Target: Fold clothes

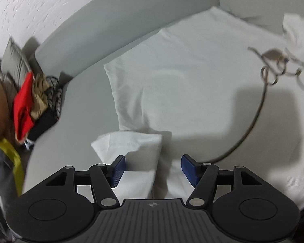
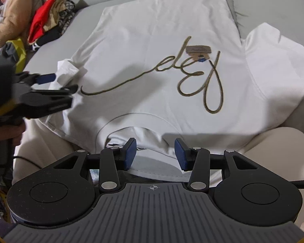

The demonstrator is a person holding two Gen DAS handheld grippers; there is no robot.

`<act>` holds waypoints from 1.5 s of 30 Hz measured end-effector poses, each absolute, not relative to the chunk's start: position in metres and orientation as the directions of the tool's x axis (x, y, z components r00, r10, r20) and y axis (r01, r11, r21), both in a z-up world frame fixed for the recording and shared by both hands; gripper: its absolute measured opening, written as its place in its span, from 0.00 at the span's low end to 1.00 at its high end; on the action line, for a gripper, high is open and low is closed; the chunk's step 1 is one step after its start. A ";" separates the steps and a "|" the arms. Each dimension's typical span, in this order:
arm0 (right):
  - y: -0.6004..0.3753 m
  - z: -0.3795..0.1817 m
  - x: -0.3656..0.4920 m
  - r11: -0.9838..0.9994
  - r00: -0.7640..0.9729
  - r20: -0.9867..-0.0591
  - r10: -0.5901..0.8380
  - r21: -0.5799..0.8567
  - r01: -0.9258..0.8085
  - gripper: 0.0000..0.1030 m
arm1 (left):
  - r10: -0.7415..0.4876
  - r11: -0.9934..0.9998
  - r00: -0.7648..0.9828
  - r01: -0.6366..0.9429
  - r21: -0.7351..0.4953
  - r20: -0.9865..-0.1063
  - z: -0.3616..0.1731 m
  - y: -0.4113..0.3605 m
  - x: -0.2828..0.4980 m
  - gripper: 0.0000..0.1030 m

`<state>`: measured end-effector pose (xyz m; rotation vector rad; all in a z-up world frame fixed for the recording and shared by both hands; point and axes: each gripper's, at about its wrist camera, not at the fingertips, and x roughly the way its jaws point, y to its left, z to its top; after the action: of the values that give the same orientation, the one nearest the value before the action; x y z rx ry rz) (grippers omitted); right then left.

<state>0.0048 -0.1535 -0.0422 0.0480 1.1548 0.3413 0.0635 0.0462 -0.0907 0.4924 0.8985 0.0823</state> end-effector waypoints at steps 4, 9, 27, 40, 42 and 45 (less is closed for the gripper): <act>-0.159 -0.044 0.006 0.951 0.352 -0.892 0.285 0.218 -0.218 0.47 | 0.287 0.915 0.633 0.042 0.402 -0.719 -0.080 0.057 0.070 0.13; -0.158 -0.042 0.006 0.947 0.360 -0.885 0.296 0.225 -0.228 0.47 | 0.234 0.965 0.695 -0.251 0.076 -0.680 -0.048 0.121 0.040 0.03; -0.171 -0.061 0.012 0.930 0.297 -0.883 0.363 0.323 -0.175 0.51 | 0.252 0.689 0.643 -0.644 -0.332 -0.723 -0.077 0.237 -0.026 0.09; -0.197 -0.054 0.016 0.918 0.389 -0.834 0.391 0.384 -0.100 0.51 | -0.002 0.922 0.678 -0.283 -0.263 -0.735 -0.043 0.125 -0.016 0.37; -0.197 -0.059 0.017 0.926 0.402 -0.837 0.371 0.367 -0.090 0.32 | -0.070 0.955 0.630 -0.182 -0.235 -0.773 -0.054 0.096 -0.001 0.36; -0.197 -0.064 0.019 0.936 0.422 -0.838 0.346 0.340 -0.091 0.26 | -0.094 0.979 0.590 -0.091 -0.182 -0.802 -0.072 0.060 0.008 0.33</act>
<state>0.0185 -0.1968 -0.0635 0.2587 1.1047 0.2776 0.0082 0.0601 -0.0723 -0.2125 0.9423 -0.0021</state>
